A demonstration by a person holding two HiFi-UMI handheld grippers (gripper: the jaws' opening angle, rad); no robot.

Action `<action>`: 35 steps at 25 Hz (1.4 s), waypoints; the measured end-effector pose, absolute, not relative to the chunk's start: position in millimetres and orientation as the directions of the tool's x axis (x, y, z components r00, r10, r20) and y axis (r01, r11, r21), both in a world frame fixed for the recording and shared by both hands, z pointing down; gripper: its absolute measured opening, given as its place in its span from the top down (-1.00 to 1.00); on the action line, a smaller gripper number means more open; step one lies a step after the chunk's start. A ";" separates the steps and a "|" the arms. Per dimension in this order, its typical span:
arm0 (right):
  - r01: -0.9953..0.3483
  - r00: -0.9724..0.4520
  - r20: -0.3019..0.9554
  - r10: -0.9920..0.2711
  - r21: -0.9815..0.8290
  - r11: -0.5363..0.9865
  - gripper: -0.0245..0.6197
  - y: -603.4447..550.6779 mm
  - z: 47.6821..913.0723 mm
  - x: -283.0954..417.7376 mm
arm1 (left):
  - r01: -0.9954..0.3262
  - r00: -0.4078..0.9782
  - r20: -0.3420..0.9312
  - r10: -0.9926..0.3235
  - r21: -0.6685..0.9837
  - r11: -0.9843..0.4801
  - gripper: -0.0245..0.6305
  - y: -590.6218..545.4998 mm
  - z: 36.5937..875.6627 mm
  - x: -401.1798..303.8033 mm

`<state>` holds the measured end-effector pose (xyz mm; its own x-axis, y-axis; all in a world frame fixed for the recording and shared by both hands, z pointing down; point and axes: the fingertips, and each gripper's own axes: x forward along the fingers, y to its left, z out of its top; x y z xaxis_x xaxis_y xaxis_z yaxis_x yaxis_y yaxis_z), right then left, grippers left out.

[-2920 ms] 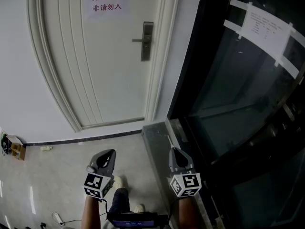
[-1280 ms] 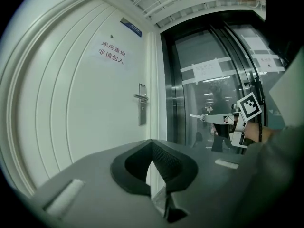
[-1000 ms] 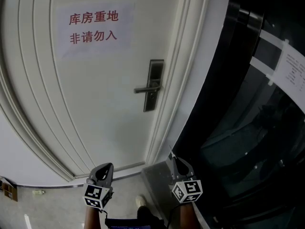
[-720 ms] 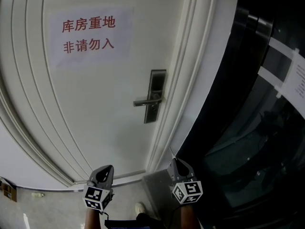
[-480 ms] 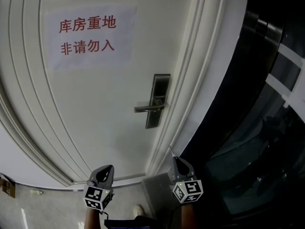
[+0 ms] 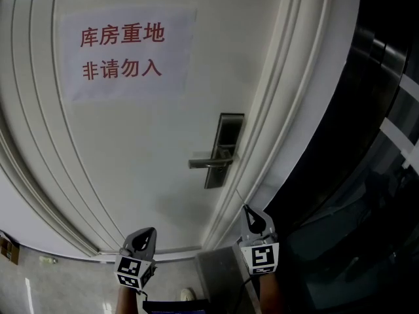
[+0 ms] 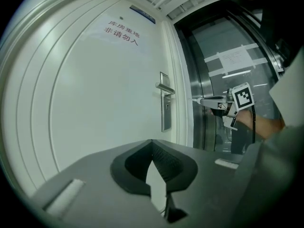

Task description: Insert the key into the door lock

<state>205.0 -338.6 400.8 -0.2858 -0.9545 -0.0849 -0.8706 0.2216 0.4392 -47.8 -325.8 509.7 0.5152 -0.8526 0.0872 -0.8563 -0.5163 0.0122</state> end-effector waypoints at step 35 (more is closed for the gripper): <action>-0.109 -0.155 0.014 -0.988 0.994 0.032 0.89 -436.5 418.6 172.8 | -0.923 0.383 0.078 -0.920 0.060 -0.379 0.92 -359.9 524.1 -78.1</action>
